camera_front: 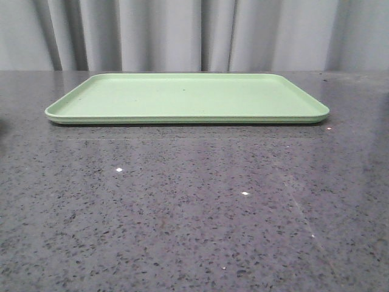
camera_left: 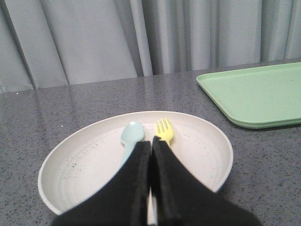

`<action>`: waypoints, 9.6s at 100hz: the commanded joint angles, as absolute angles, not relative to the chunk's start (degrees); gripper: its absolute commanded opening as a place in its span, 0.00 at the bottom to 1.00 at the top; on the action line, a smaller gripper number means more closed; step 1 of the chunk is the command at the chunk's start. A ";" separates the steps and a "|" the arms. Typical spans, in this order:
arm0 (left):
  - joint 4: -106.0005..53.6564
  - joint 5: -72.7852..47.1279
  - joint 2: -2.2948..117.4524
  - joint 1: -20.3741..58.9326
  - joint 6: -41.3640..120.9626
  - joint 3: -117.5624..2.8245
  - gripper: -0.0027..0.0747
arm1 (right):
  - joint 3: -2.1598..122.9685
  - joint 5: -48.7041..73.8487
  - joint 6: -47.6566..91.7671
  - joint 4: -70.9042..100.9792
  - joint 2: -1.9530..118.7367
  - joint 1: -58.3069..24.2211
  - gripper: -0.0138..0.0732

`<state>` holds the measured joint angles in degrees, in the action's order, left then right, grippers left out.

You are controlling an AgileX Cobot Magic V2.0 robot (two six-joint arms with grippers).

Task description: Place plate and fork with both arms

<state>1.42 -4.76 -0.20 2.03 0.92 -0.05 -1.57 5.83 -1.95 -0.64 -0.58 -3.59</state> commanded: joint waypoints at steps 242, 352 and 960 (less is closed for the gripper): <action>-12.45 -49.56 32.23 1.90 0.70 -42.30 0.24 | 38.72 44.75 -1.58 3.74 24.68 -3.30 0.33; 3.72 -48.85 32.97 1.90 -4.80 -46.12 0.79 | 38.72 42.59 -1.58 3.74 24.68 -3.30 0.66; -57.32 -36.93 86.47 2.19 15.24 -71.59 0.01 | 38.72 42.34 -1.58 3.74 24.68 -3.30 0.66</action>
